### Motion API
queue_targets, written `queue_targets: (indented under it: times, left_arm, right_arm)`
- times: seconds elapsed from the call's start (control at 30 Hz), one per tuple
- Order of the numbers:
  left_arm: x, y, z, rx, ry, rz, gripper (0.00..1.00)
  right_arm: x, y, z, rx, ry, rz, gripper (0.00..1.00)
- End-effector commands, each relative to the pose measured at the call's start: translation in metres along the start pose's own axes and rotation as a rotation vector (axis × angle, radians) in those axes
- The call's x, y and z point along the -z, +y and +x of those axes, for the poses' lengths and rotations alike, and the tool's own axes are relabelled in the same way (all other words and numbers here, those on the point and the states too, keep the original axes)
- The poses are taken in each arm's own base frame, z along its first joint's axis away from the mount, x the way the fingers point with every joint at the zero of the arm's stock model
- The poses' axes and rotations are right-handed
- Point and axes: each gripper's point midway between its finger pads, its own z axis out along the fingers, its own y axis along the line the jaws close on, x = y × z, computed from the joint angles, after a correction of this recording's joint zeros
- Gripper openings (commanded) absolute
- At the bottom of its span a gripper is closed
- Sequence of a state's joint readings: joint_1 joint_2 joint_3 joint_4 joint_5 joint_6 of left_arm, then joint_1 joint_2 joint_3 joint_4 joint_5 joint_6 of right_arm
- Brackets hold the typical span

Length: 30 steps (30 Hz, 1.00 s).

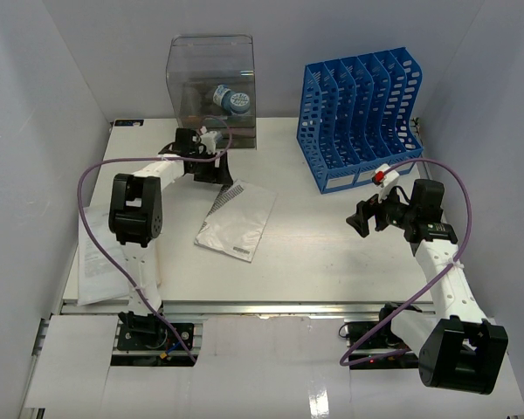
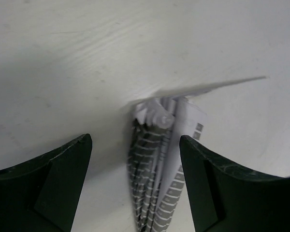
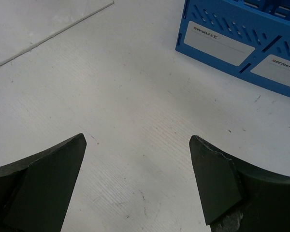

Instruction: Organize the desk

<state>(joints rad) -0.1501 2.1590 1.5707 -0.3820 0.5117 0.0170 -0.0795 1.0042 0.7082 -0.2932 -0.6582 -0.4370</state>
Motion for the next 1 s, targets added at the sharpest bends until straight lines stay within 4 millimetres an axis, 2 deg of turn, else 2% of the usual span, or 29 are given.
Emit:
queue_targets:
  times: [0.0,0.13,0.27,0.33,0.4,0.5,0.6,0.67,0.7,0.87,0.97]
  left_arm:
    - [0.009,-0.033,0.048,-0.057,0.179,0.119,0.82]
    - [0.013,-0.05,0.074,-0.032,0.26,0.201,0.78]
    - [0.011,-0.053,0.105,-0.026,0.345,0.176,0.67]
    - [0.006,-0.059,0.117,-0.012,0.382,0.16,0.46]
    - [0.0,-0.061,0.127,0.017,0.422,0.146,0.32]
    - [-0.006,-0.067,0.137,0.025,0.454,0.117,0.24]
    - [-0.007,-0.075,0.141,0.027,0.452,0.119,0.17]
    - [-0.003,-0.091,0.137,0.058,0.424,0.186,0.04]
    - [-0.001,-0.099,0.134,0.072,0.412,0.221,0.0]
    - [0.016,-0.134,0.126,0.146,0.368,0.387,0.0]
    - [0.031,-0.155,0.108,0.157,0.301,0.505,0.0]
  right_arm:
    - [0.002,0.0,-0.003,0.017,-0.013,-0.009,0.94]
    - [0.002,0.001,-0.003,0.016,-0.015,-0.015,0.94]
    - [0.002,0.003,-0.005,0.018,-0.021,-0.022,0.94]
    - [0.002,0.003,-0.005,0.02,-0.024,-0.022,0.94]
    - [0.002,0.003,-0.004,0.018,-0.022,-0.022,0.94]
    - [0.001,0.004,-0.003,0.015,-0.024,-0.028,0.94]
    - [0.001,0.008,-0.004,0.015,-0.032,-0.046,0.95]
    - [-0.001,0.015,-0.003,0.009,-0.043,-0.088,0.95]
    - [-0.002,0.02,-0.003,0.009,-0.049,-0.115,0.96]
    - [-0.014,0.054,0.004,-0.004,-0.017,-0.295,0.98]
    - [-0.034,0.089,0.005,0.046,0.057,-0.415,0.98]
